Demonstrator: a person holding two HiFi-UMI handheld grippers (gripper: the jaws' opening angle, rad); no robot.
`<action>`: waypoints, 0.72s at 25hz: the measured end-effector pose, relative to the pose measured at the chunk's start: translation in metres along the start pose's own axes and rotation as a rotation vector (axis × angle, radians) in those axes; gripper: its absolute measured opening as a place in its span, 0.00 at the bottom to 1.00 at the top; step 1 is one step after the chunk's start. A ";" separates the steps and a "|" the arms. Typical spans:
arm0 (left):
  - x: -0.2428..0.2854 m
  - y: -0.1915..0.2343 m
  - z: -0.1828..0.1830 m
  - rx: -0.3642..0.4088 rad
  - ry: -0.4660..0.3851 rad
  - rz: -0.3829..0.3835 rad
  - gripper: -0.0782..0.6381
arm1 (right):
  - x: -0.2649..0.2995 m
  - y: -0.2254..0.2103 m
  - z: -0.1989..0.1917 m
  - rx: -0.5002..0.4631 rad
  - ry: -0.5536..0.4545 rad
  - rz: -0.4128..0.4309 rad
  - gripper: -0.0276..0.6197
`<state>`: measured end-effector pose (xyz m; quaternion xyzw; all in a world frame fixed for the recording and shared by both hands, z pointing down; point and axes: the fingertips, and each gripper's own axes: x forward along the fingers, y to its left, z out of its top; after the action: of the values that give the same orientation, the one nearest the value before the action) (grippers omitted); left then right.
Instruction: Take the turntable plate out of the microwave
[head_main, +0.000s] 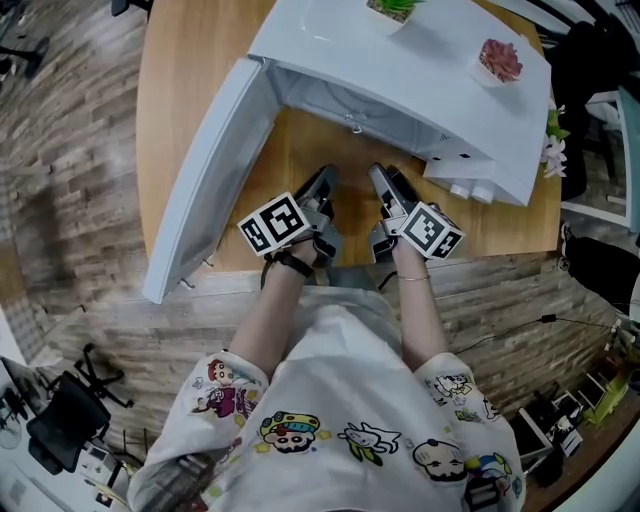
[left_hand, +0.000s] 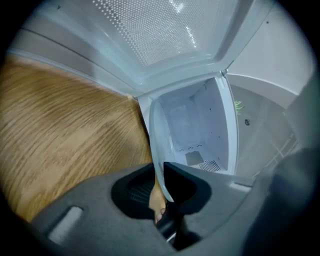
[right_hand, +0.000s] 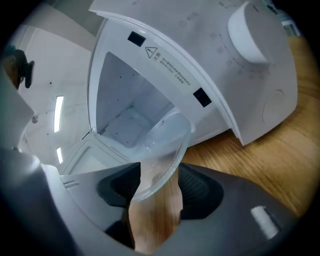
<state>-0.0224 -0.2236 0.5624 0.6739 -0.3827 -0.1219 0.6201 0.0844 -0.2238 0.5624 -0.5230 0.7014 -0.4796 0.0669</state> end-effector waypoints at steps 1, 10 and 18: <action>0.000 0.000 0.000 -0.001 -0.001 -0.001 0.18 | 0.004 0.000 0.000 0.023 -0.003 0.009 0.41; 0.000 0.001 0.001 0.002 -0.004 -0.008 0.19 | 0.023 0.000 0.013 0.236 -0.075 0.085 0.34; 0.004 0.001 0.014 -0.005 -0.046 -0.030 0.25 | 0.028 -0.009 0.017 0.360 -0.118 0.082 0.21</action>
<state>-0.0290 -0.2368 0.5614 0.6751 -0.3864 -0.1476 0.6109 0.0884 -0.2562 0.5717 -0.5008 0.6199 -0.5626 0.2201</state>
